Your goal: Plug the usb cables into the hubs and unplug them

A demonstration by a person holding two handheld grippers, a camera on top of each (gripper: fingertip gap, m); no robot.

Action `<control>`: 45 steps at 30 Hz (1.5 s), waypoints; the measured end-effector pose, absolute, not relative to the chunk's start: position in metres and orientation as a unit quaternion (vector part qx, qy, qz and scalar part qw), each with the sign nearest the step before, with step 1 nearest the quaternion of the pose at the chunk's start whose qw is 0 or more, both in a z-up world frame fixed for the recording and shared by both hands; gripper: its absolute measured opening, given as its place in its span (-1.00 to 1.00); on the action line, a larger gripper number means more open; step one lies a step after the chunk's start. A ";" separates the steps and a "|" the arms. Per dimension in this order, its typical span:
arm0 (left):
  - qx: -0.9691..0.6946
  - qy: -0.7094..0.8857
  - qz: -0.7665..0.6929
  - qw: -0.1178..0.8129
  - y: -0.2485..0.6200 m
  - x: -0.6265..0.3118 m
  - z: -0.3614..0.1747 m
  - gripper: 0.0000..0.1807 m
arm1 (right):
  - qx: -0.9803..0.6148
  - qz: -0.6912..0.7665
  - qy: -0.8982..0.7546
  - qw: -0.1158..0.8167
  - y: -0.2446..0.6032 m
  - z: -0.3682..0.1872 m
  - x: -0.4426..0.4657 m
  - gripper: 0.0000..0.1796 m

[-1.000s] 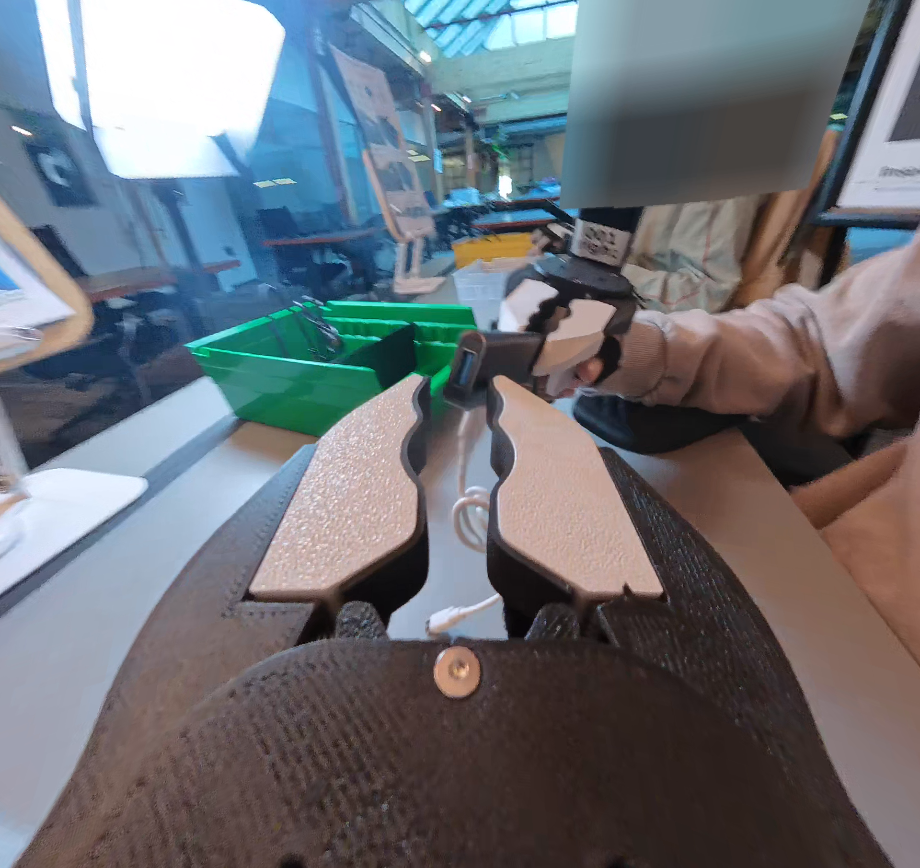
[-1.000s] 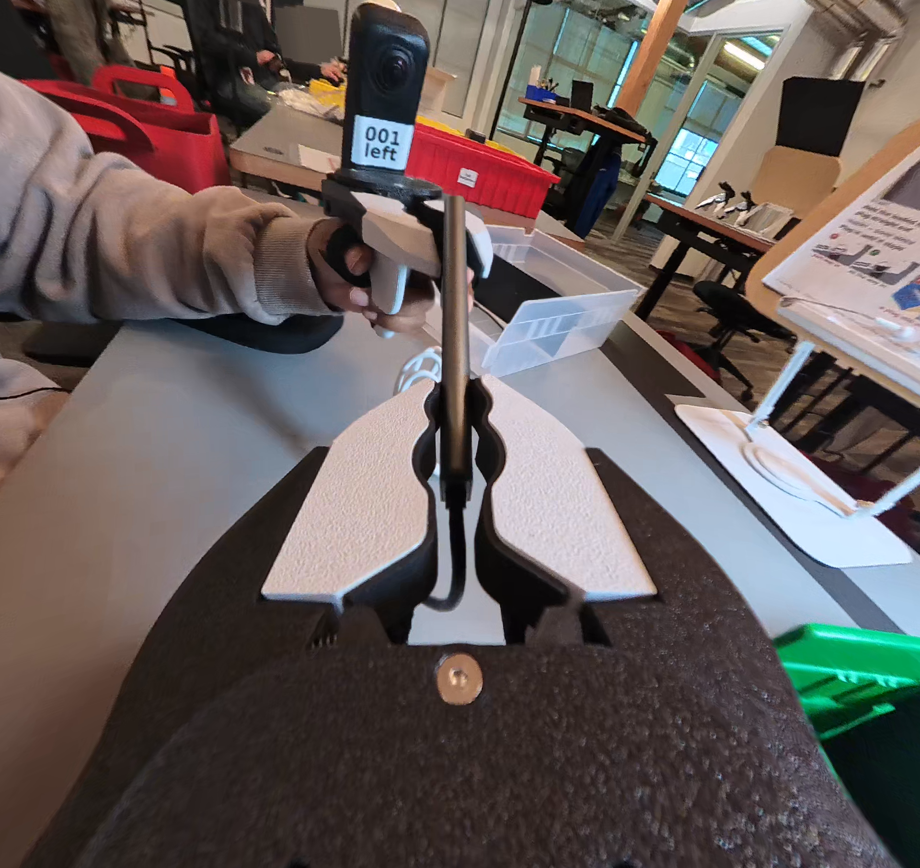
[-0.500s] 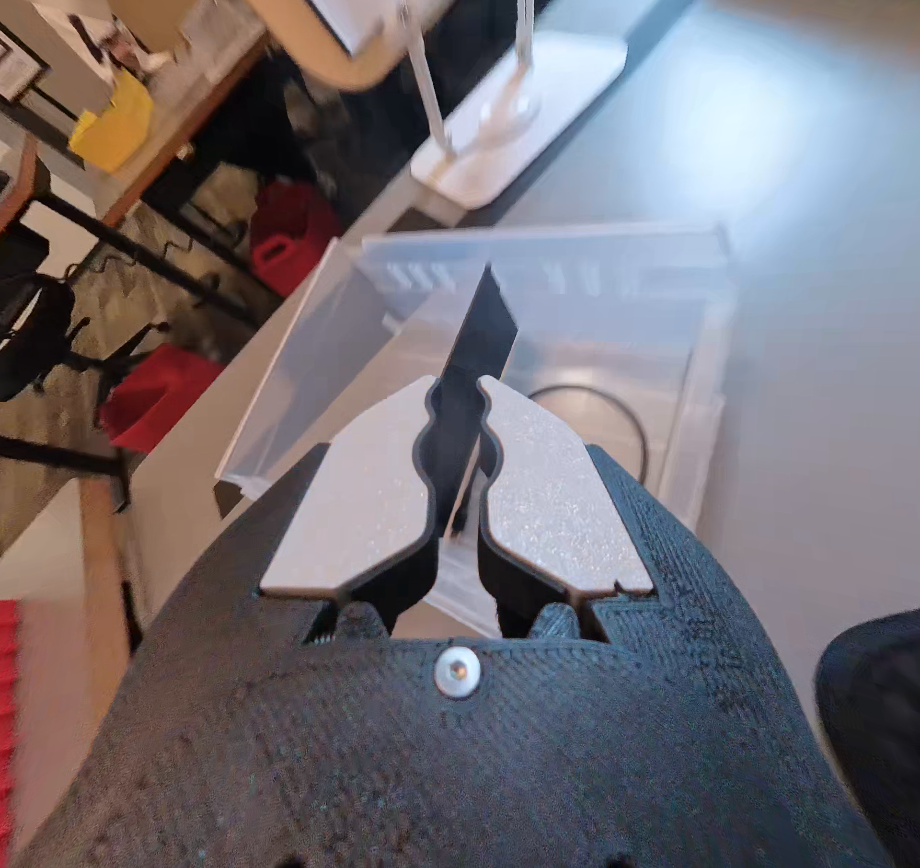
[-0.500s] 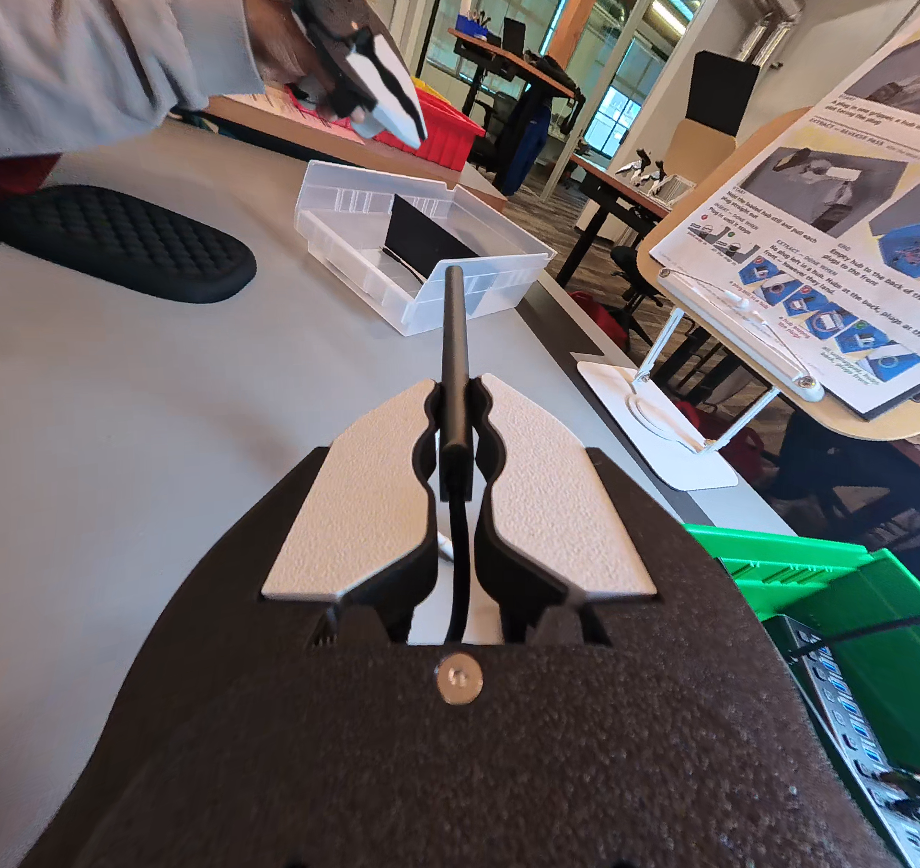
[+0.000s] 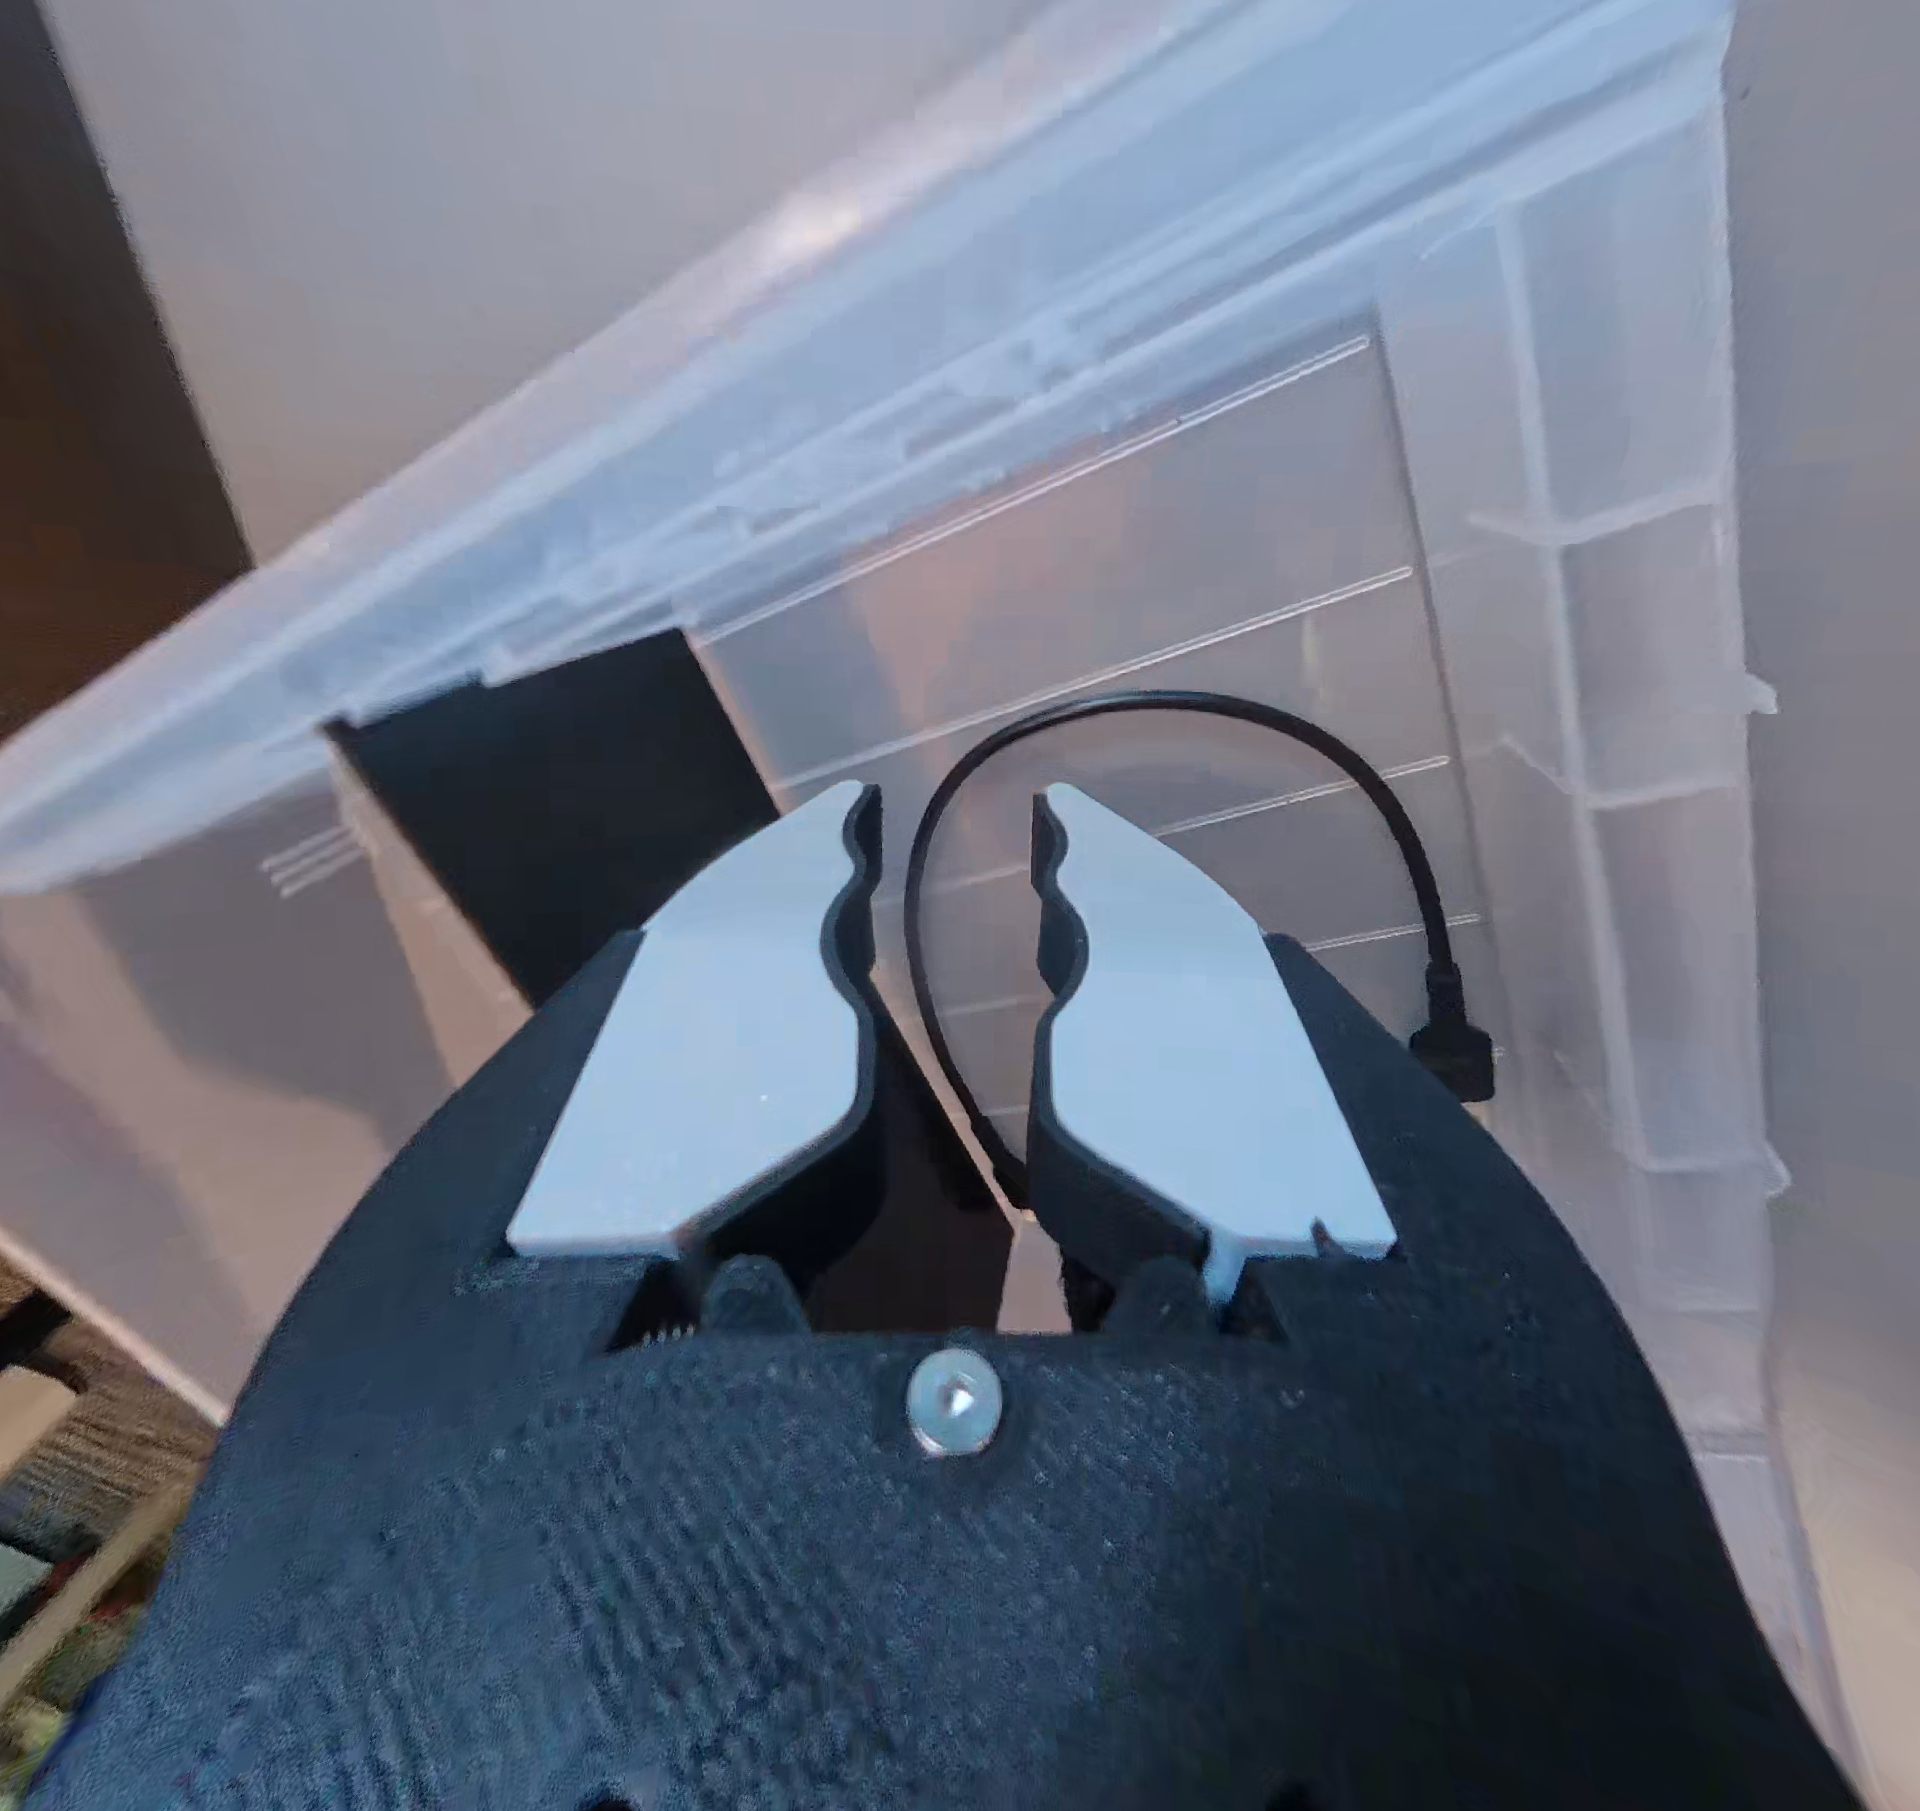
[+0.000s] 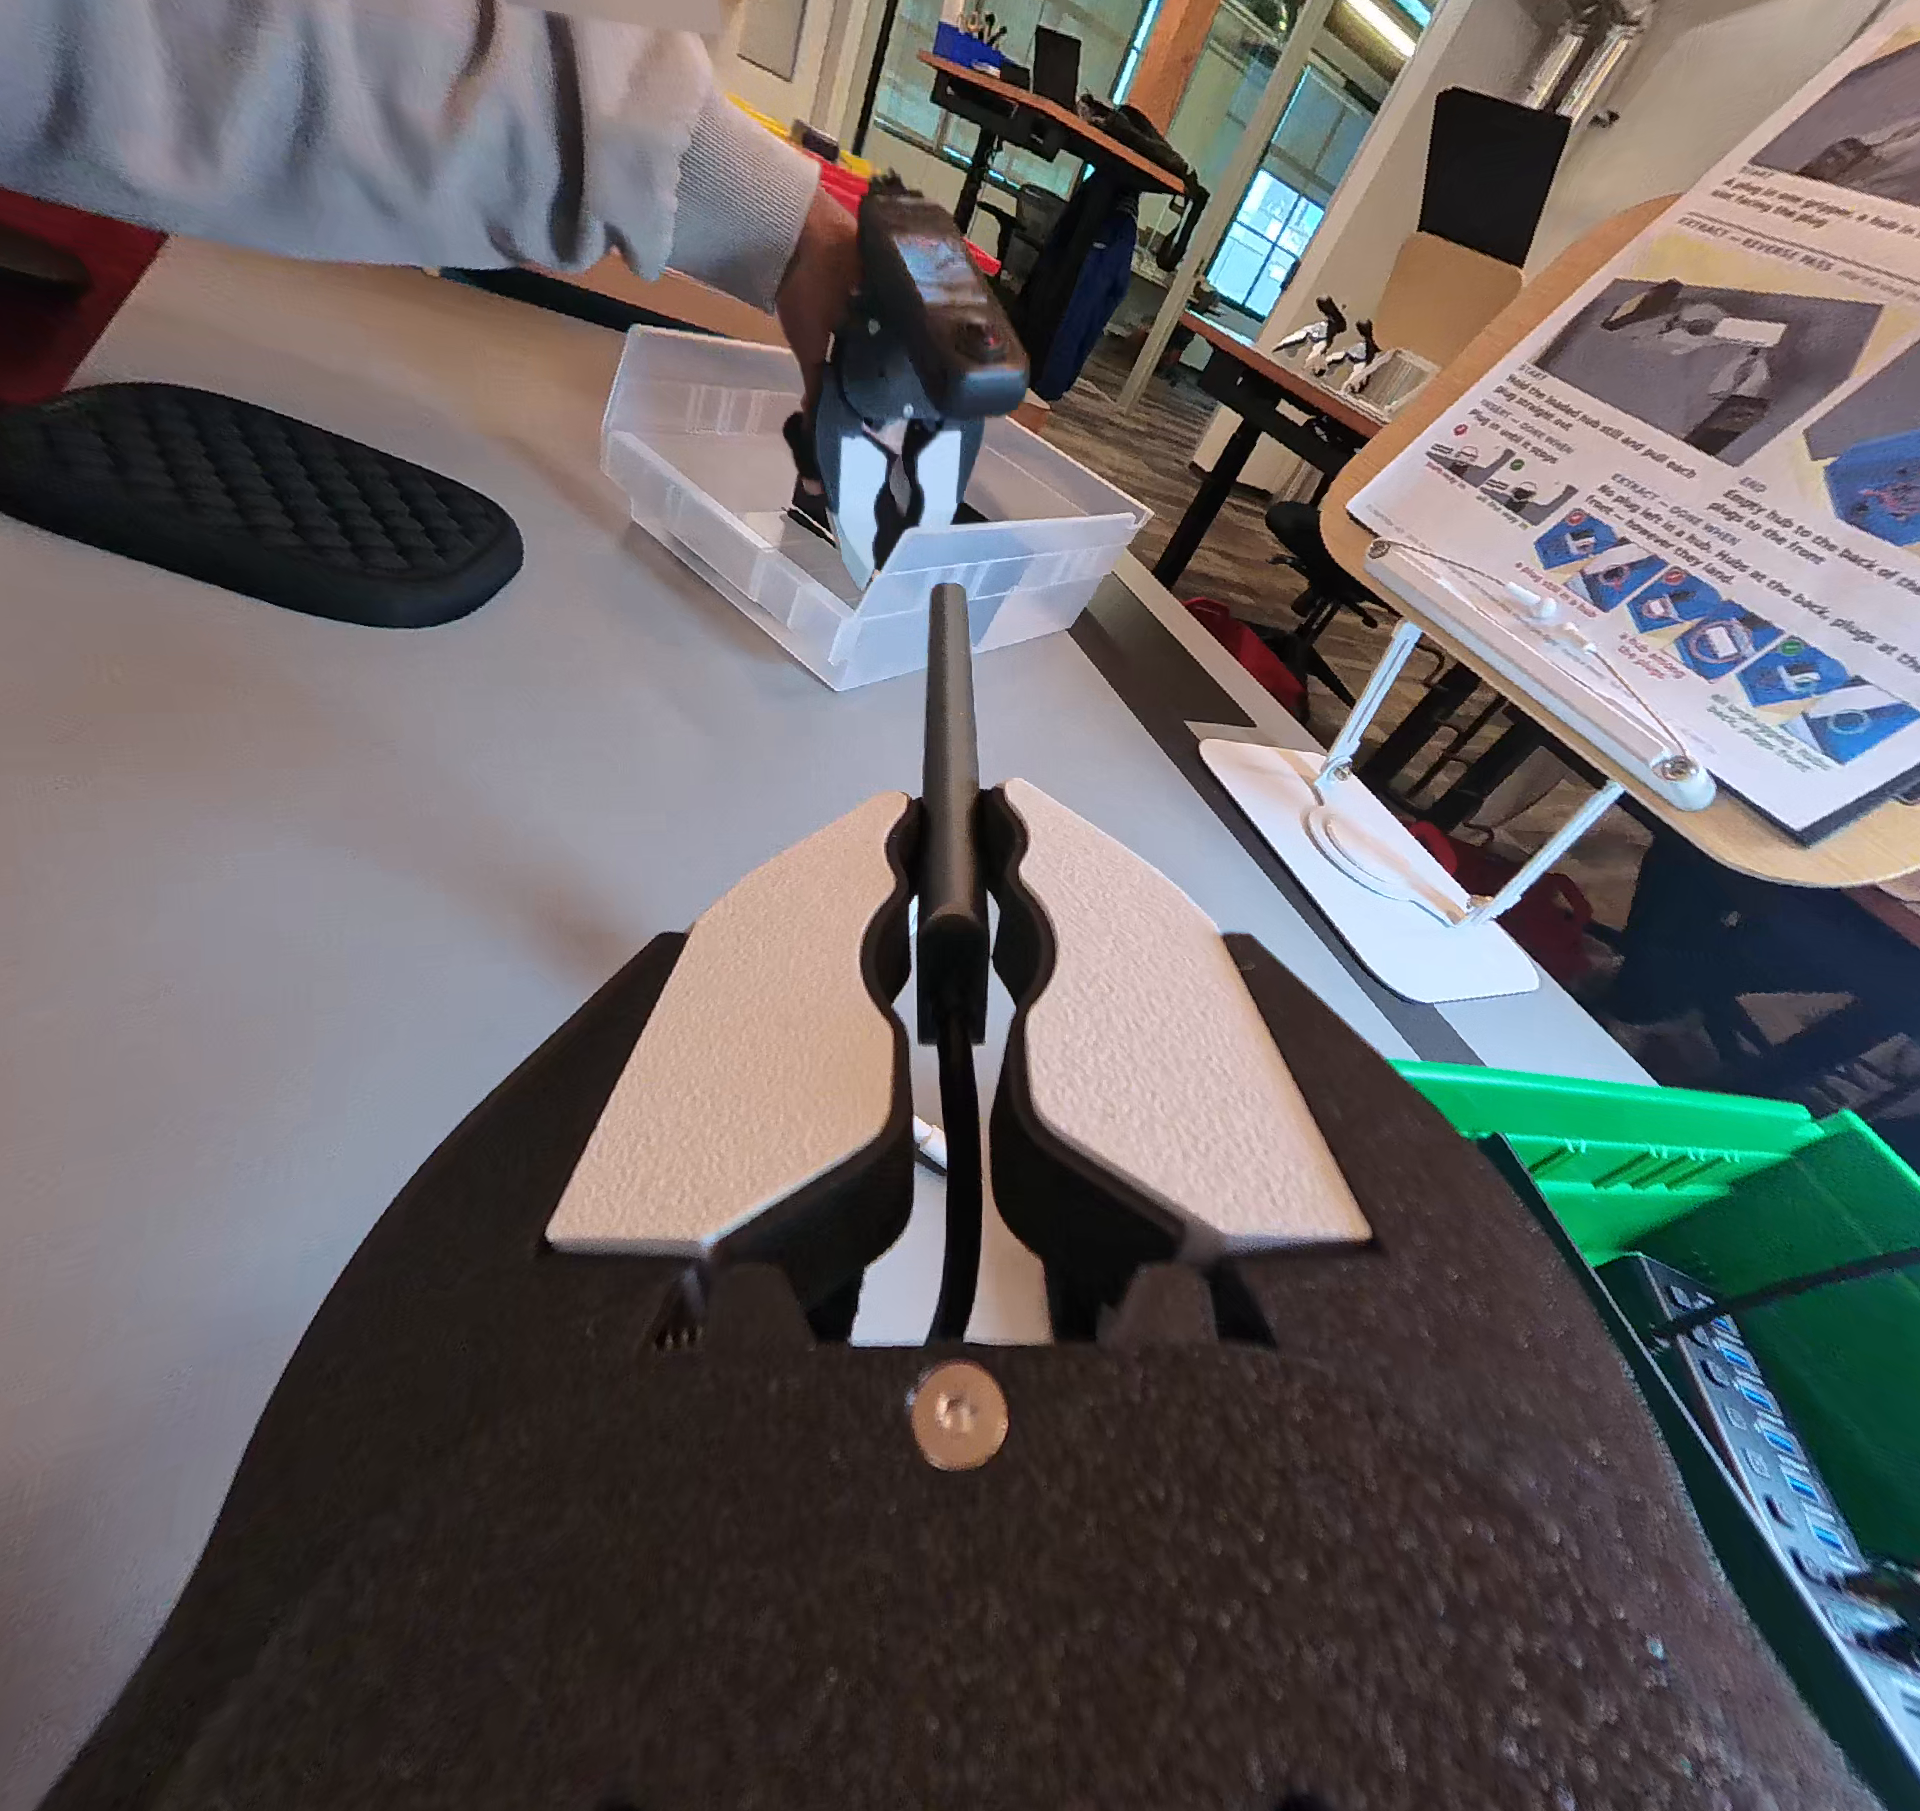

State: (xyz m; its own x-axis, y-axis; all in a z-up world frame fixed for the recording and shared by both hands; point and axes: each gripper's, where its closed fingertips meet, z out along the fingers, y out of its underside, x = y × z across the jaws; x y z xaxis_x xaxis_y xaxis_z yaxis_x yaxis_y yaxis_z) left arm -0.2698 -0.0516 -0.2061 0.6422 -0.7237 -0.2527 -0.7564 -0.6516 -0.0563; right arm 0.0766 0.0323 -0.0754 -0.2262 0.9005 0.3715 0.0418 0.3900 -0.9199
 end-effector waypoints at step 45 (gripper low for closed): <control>-0.826 0.492 -0.063 0.267 -0.059 -0.037 -0.178 -0.79 | -0.340 0.441 -0.636 0.535 0.041 -0.057 0.097 -0.88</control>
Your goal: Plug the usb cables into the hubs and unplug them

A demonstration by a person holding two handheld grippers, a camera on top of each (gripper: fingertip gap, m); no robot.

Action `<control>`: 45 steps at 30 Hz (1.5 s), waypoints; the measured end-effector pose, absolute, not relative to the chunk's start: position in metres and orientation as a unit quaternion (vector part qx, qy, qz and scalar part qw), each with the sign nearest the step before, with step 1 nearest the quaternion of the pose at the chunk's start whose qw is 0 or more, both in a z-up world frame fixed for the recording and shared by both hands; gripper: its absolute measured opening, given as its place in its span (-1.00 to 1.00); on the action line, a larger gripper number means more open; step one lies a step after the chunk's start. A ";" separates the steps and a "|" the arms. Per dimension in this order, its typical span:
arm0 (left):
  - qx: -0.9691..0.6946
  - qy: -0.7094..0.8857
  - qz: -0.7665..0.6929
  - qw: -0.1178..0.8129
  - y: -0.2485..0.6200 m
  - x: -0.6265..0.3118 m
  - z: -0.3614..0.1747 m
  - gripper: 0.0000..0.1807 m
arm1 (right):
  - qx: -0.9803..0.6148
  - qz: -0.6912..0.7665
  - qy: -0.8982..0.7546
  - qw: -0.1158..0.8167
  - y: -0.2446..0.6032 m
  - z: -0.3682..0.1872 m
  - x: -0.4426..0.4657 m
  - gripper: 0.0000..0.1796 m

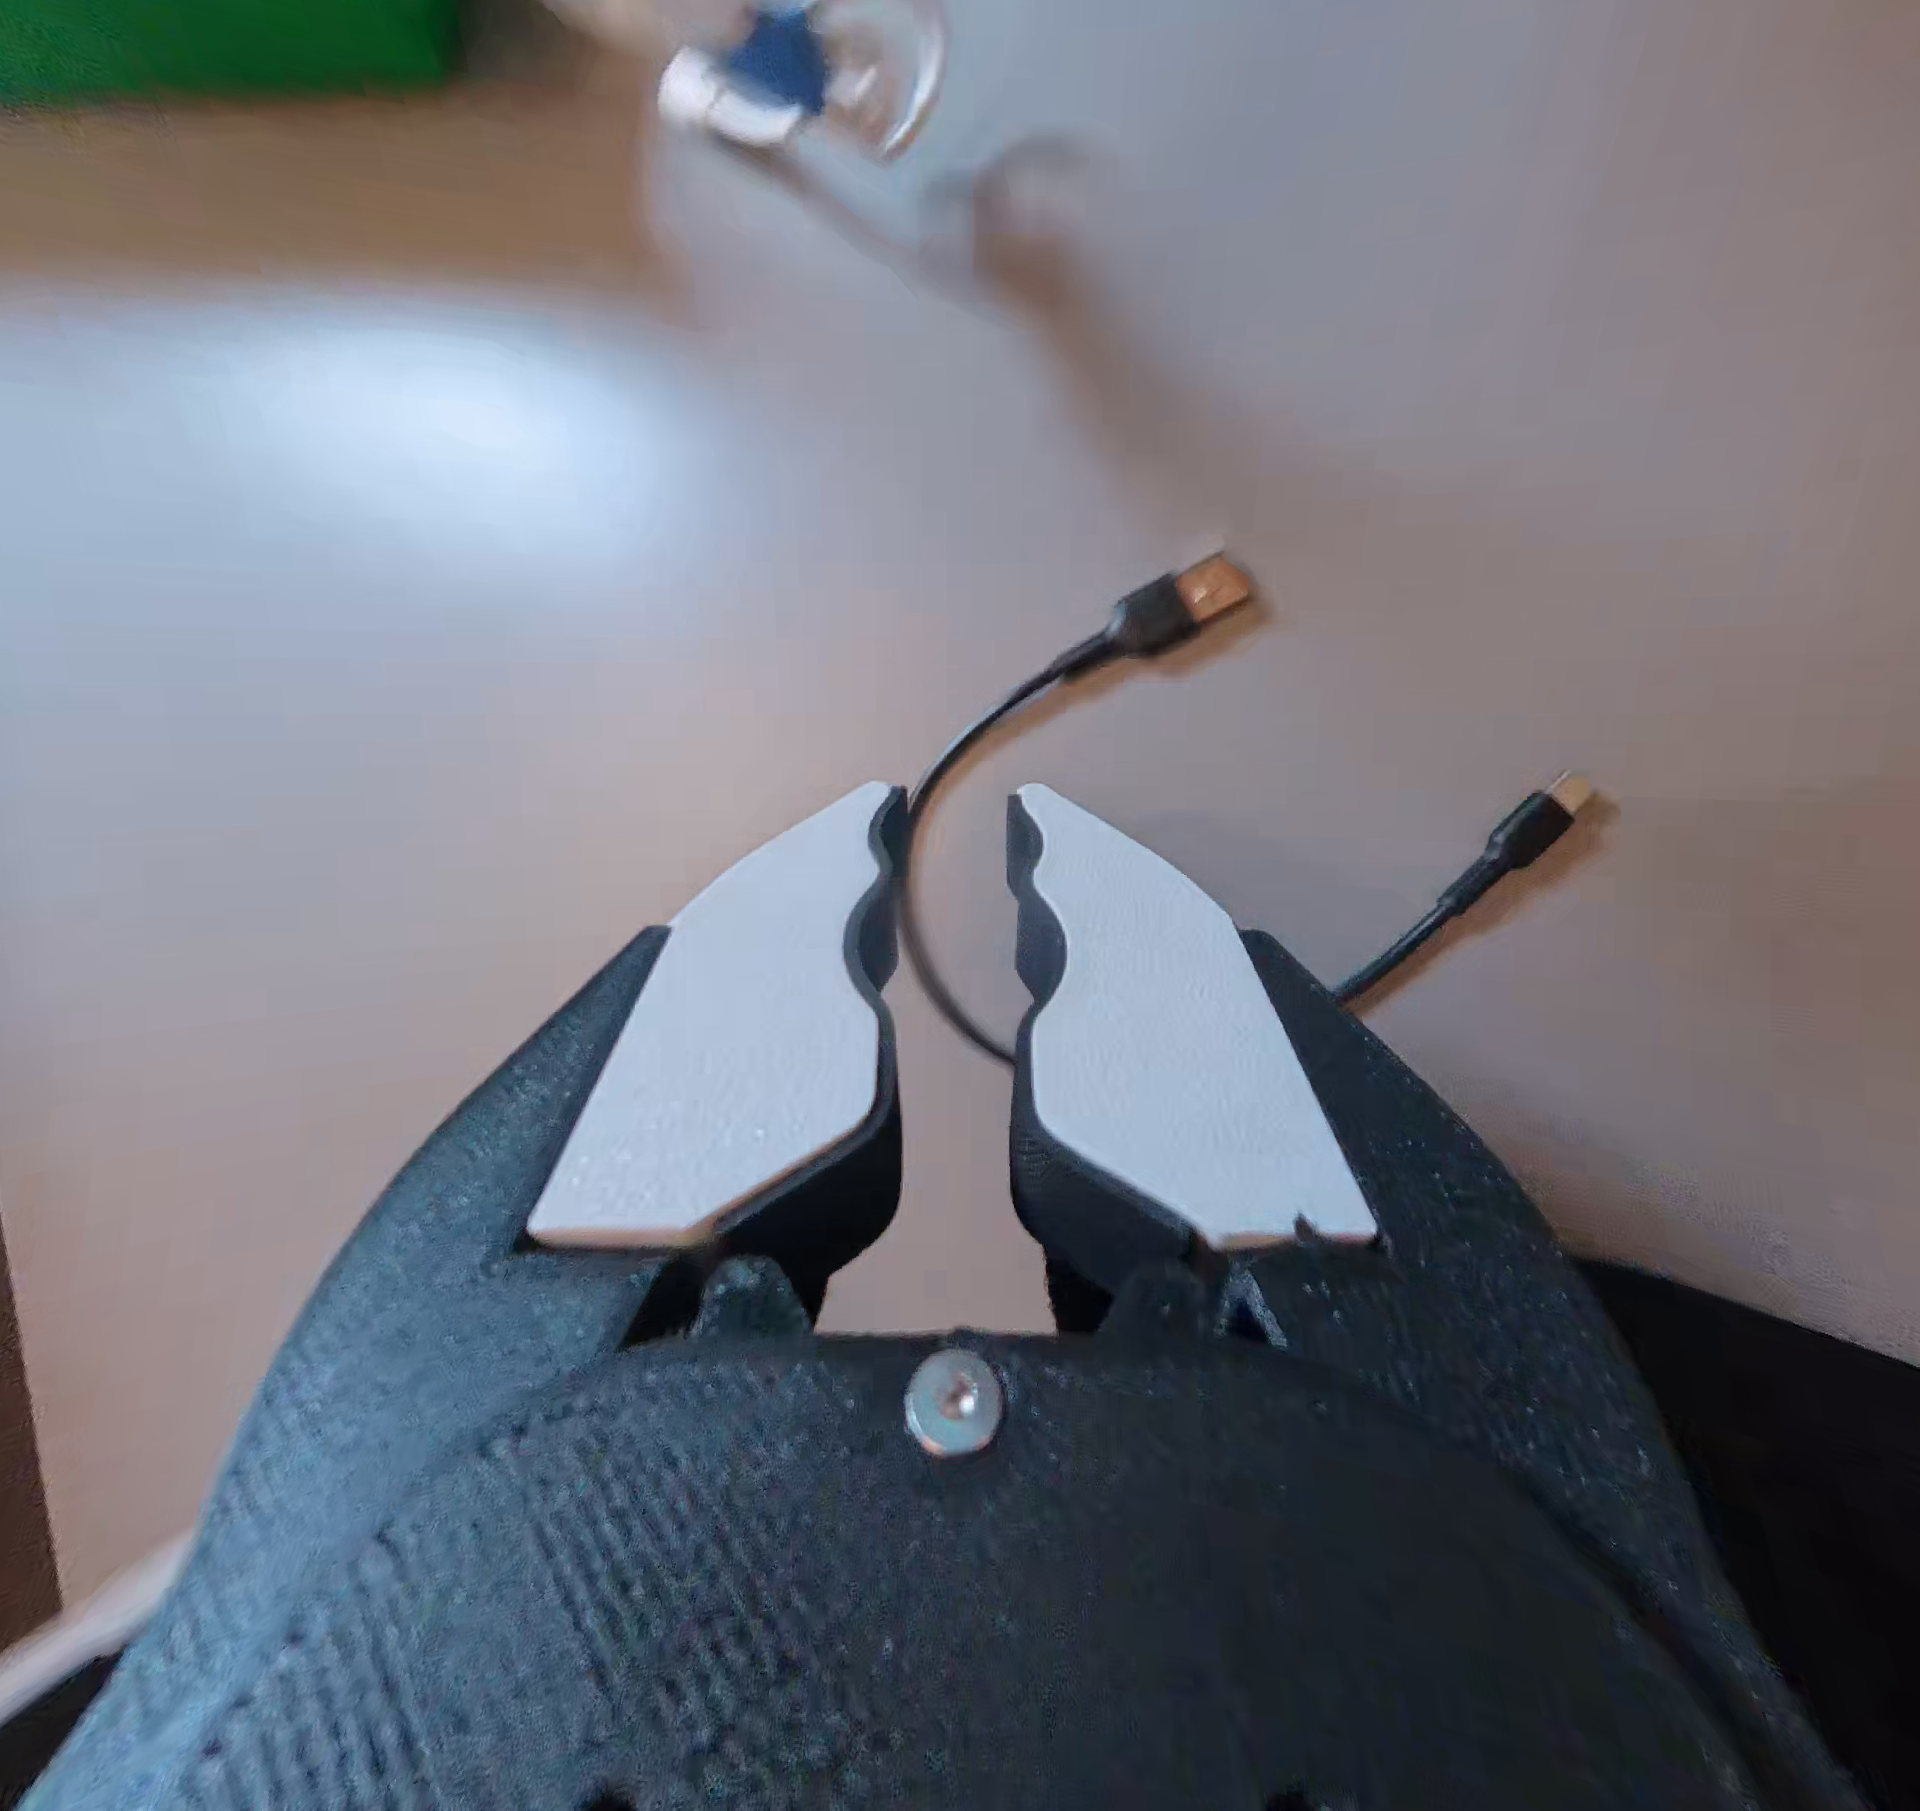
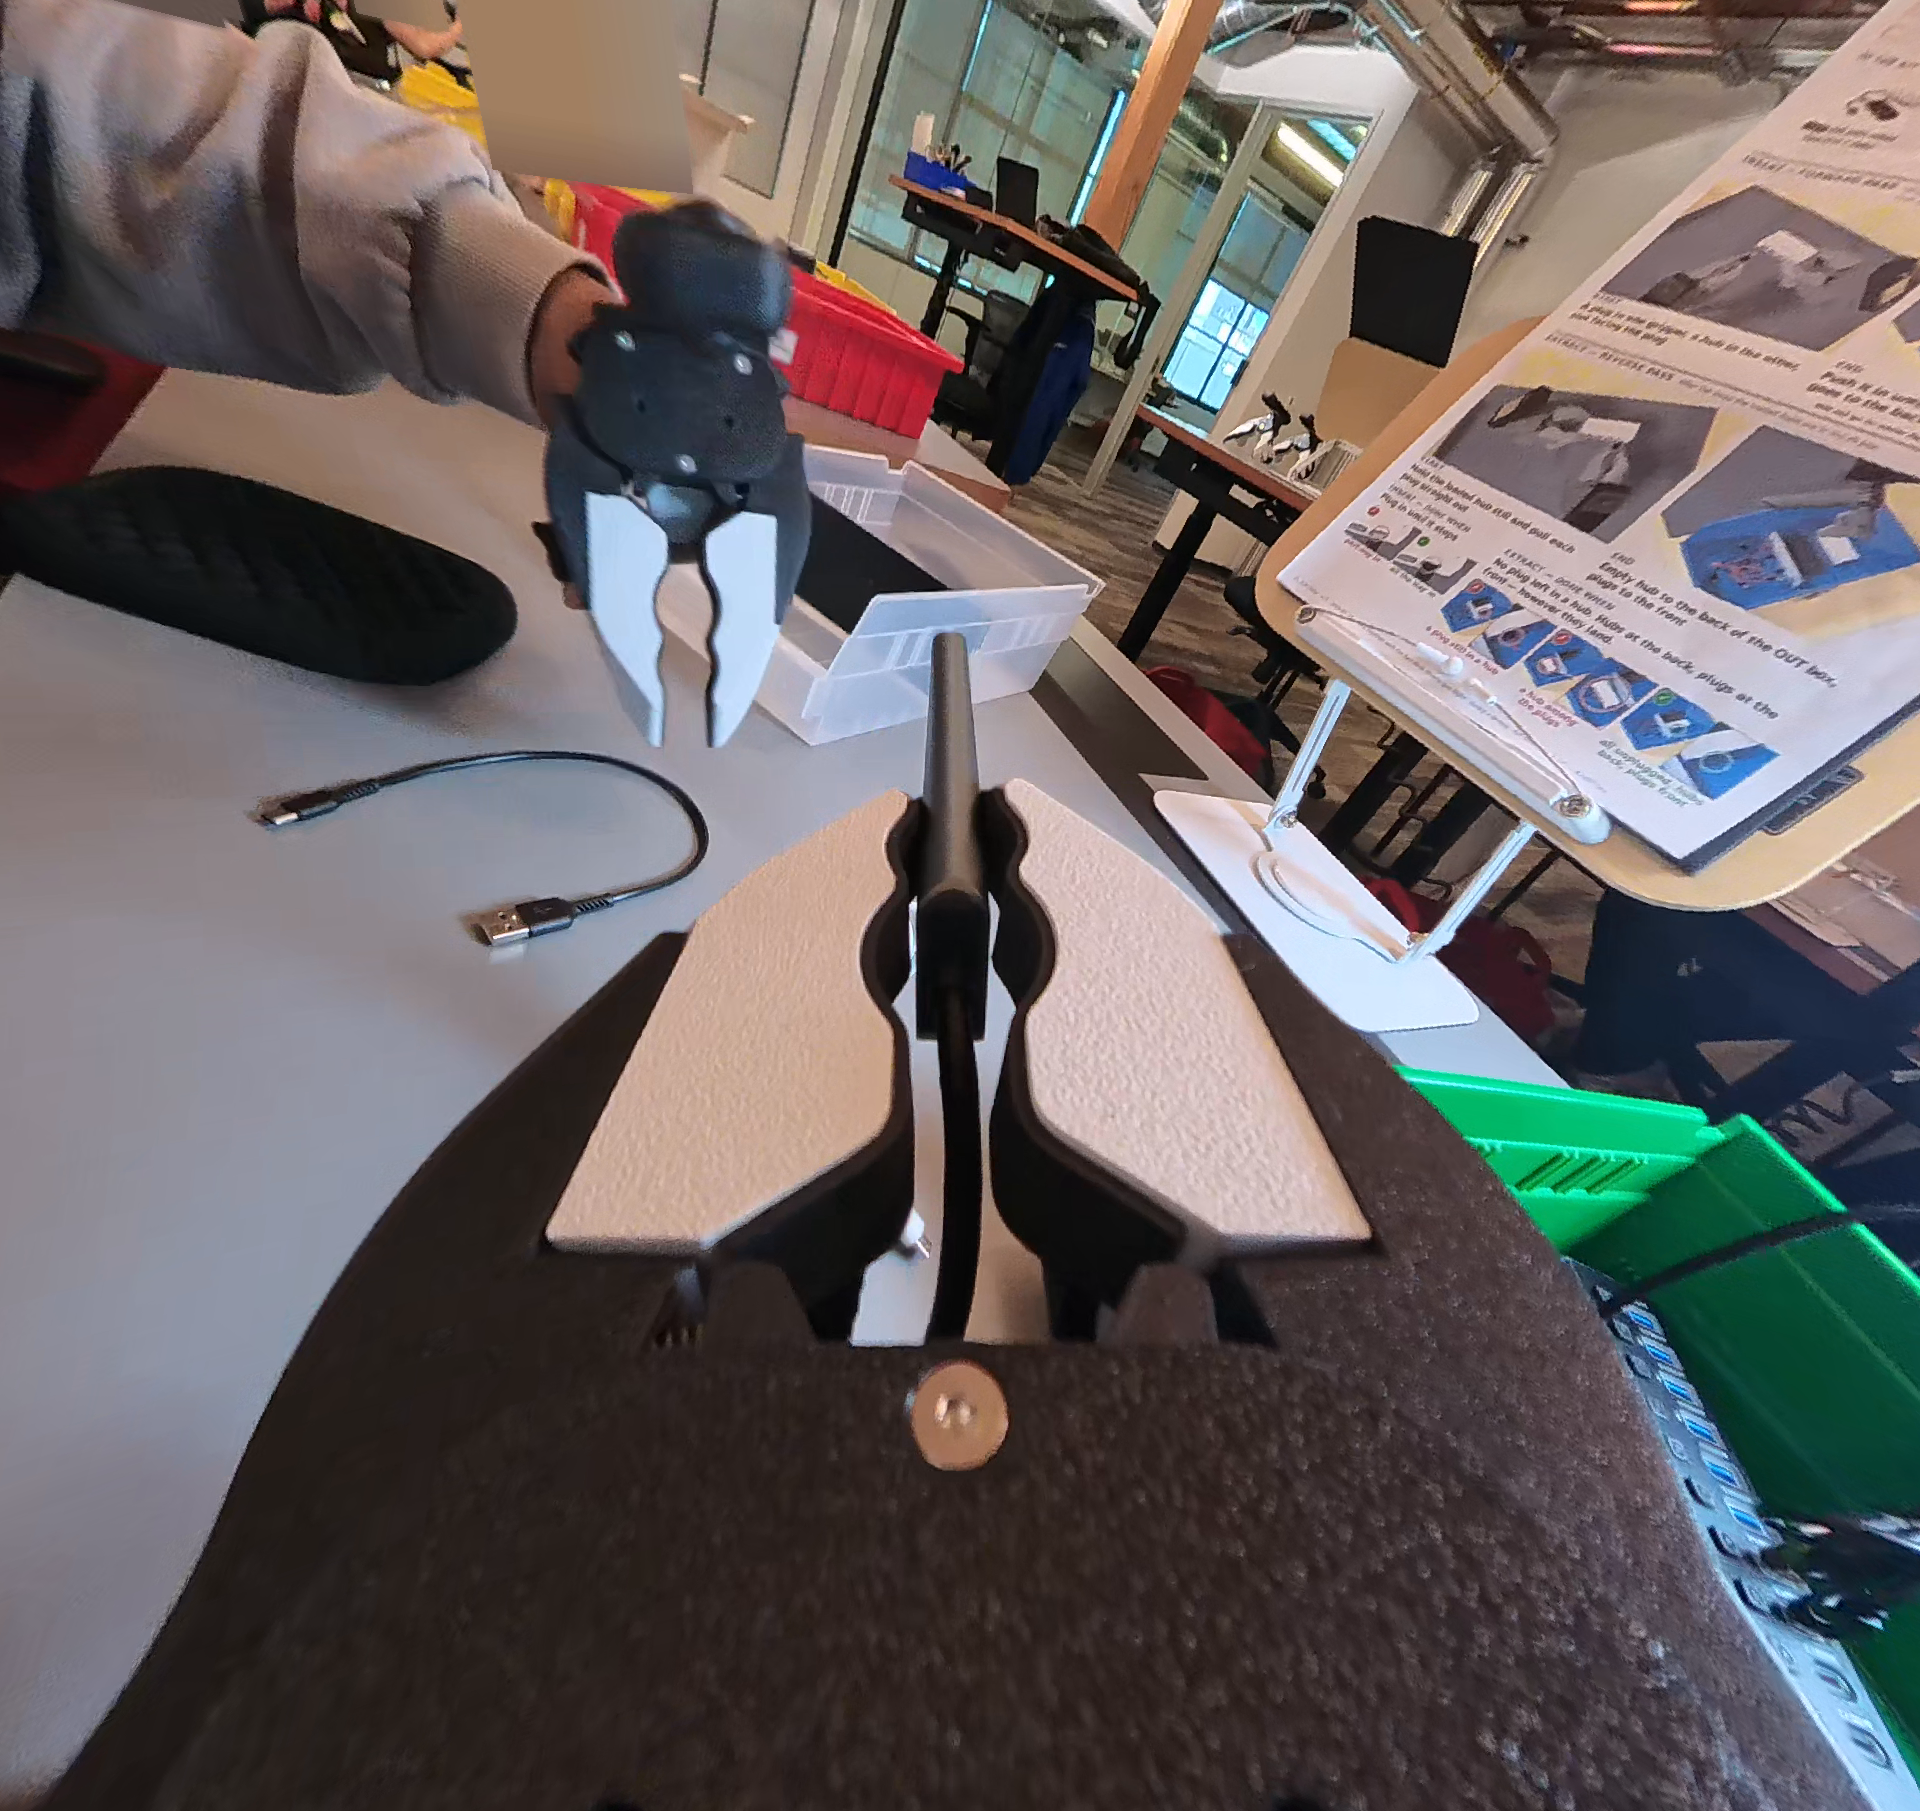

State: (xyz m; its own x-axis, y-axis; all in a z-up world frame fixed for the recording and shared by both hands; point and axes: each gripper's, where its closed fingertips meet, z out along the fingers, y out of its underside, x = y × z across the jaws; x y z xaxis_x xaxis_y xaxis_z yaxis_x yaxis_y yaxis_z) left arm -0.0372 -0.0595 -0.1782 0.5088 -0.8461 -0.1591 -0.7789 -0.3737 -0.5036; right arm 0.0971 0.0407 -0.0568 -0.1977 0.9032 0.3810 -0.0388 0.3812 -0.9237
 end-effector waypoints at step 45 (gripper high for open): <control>-0.733 0.271 -0.283 0.556 -0.031 0.013 -0.115 -0.86 | -0.260 0.441 -0.645 0.567 -0.003 -0.063 0.086 -0.88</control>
